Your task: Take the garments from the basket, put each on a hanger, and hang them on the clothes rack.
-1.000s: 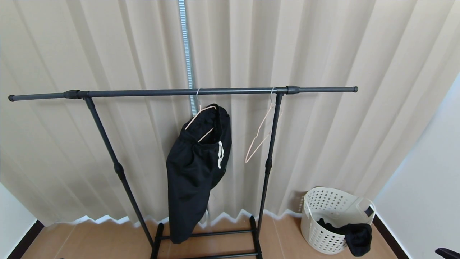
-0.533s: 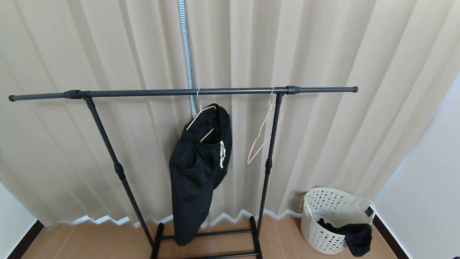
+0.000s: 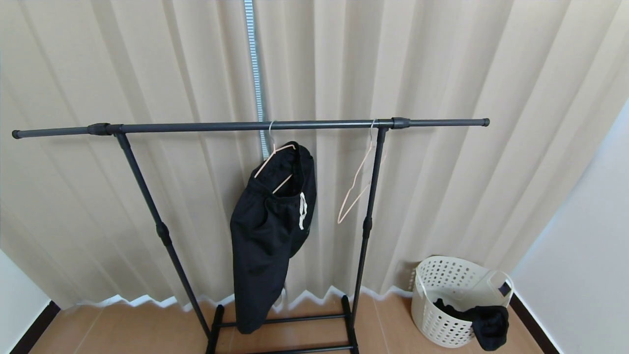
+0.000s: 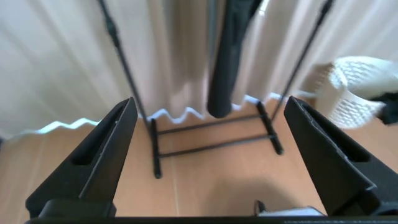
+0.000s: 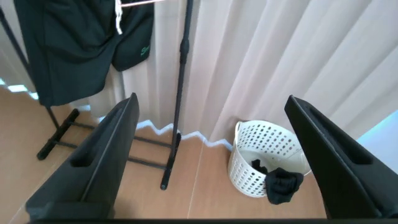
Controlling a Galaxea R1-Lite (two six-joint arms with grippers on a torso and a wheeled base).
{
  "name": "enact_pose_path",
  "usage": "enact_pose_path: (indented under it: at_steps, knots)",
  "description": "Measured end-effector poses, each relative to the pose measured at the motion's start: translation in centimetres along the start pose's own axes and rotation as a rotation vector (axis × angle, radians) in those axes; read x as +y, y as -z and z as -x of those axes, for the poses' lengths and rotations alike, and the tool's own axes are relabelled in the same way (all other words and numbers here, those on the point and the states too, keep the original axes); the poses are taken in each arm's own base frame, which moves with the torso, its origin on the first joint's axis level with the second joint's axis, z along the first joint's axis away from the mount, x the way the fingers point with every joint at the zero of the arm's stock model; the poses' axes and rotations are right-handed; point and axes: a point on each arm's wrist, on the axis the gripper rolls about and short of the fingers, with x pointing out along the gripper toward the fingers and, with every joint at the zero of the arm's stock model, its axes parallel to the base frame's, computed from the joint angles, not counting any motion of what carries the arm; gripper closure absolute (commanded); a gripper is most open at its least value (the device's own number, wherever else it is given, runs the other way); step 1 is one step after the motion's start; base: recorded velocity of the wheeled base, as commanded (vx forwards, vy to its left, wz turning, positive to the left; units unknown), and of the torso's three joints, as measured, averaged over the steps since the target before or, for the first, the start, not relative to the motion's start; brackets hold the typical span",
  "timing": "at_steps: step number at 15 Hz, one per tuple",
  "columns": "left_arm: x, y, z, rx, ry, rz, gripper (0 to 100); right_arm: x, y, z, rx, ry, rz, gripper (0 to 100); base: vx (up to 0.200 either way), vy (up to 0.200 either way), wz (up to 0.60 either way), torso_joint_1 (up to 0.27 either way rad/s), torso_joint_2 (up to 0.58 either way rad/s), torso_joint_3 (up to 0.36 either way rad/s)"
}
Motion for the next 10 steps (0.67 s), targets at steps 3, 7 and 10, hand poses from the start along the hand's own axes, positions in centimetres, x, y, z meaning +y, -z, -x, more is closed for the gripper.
enact_pose_path:
  at_steps: [3,7,10]
  knots:
    - [-0.1,0.1,0.5,-0.058,-0.101,0.003,0,0.1,0.0,0.4,-0.046,0.055,-0.029,0,0.0,0.0,0.0,0.0,0.0,0.0]
    - [-0.3,0.4,1.3,-0.166,-0.055,0.059,0,0.2,0.1,0.7,-0.076,0.123,-0.053,0,0.0,0.0,0.0,0.0,0.0,0.0]
    - [-0.5,0.5,1.5,-0.202,-0.028,0.032,0,0.3,0.2,1.1,-0.111,0.196,-0.025,0,0.0,0.0,0.0,0.0,0.0,0.0]
